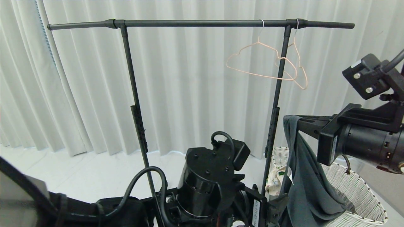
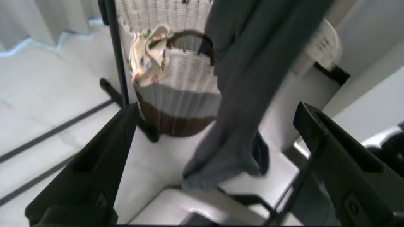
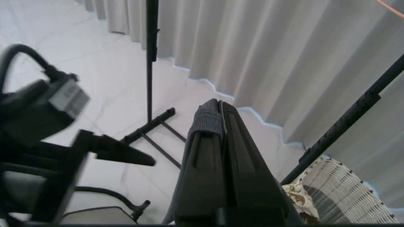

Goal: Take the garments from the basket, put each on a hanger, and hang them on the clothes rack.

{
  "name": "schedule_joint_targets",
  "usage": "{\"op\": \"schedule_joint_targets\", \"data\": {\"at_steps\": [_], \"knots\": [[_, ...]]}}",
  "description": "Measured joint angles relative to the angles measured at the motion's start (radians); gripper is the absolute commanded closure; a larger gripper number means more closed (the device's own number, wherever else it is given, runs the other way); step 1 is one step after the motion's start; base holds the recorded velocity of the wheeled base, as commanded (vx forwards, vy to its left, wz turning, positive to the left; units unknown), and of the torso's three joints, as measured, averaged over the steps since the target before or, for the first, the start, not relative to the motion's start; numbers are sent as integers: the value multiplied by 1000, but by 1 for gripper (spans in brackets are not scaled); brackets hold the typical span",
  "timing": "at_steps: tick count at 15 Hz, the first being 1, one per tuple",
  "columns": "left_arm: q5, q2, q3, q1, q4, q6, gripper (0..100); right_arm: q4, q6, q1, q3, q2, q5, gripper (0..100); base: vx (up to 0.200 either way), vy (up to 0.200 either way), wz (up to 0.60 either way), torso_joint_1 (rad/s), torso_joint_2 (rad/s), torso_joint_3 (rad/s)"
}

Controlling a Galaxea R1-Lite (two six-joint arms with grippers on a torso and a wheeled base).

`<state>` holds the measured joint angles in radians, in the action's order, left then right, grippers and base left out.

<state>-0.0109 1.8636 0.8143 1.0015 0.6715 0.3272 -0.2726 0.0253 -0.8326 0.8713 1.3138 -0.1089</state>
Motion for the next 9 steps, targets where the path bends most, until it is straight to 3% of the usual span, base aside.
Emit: {"op": "schedule_joint_targets", "data": {"at_steps": [2,9], "knots": [[-8,54,5,-21,60,-1,0,0,1,-1,0,-1,-2,100,0,0,0,0,0,0],[-10,165,4,-35,65,1,0,1,3,-7,6,-5,-2,100,0,0,0,0,0,0]]}}
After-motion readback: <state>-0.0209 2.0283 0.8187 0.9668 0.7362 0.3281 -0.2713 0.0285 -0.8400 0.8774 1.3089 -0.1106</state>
